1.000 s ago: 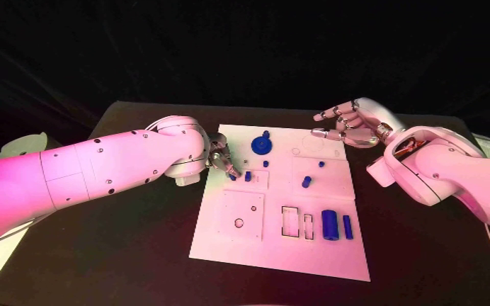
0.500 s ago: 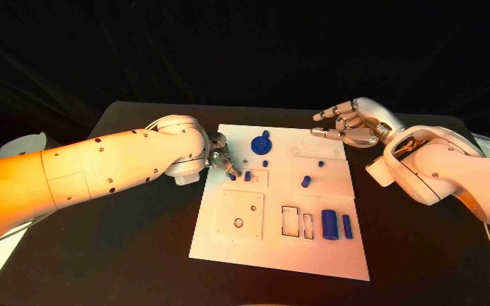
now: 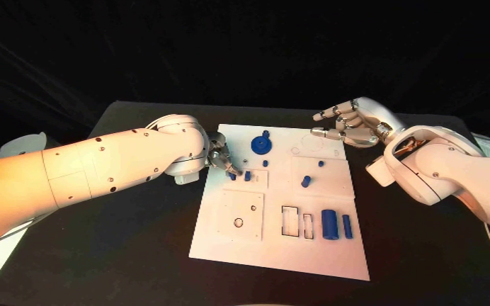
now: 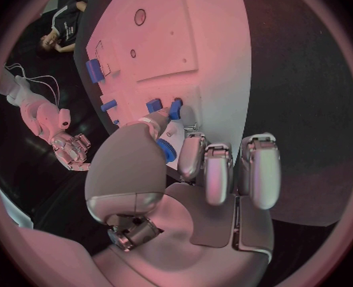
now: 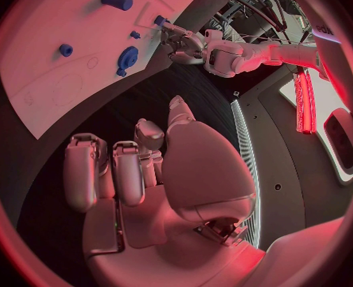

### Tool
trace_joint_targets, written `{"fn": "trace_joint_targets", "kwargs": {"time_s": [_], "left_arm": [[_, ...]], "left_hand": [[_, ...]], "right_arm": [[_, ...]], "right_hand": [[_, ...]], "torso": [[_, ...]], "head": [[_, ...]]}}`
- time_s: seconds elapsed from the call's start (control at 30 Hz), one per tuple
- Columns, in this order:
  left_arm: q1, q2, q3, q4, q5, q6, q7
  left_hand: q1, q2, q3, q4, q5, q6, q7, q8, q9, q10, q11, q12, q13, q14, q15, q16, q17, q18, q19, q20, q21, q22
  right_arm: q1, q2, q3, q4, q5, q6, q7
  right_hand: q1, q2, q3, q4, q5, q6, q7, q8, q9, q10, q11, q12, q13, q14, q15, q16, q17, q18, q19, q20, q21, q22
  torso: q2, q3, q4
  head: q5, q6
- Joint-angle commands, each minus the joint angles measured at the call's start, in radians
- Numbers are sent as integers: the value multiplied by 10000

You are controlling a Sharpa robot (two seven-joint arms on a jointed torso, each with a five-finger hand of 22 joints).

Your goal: Assemble the parts on the task board

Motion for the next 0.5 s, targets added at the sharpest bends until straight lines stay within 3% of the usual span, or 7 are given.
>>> {"fn": "trace_joint_targets", "kwargs": {"time_s": [0.03, 0.5], "left_arm": [[-92, 17, -70, -48, 24, 405, -408], [-91, 8, -70, -86, 26, 649, -490]], "left_hand": [[-82, 2, -112, 36, 62, 69, 20, 20, 3, 58, -6, 60, 21, 1072, -70, 31, 2634, -165, 830, -82, 61, 2083], [14, 30, -563, 217, 69, 92, 11, 39, 13, 83, -14, 105, 79, 1072, -79, 31, 2634, -175, 845, -91, 91, 2126]], "right_arm": [[-6, -2, 1, 20, 1, 131, 122], [-6, -16, 1, 30, -7, 131, 106]], "right_hand": [[16, 87, -73, -11, 45, 67, 29, -27, -9, -69, 9, -34, -8, 742, -88, -39, 1352, 126, -57, 20, -30, -6], [10, 89, -79, -9, 50, 67, 29, -28, -10, -71, 10, -38, -13, 741, -88, -41, 1350, 128, -60, 20, -34, -13]], "torso": [[3, 5, 1], [-3, 3, -1]], "head": [[-3, -6], [-21, -28]]}}
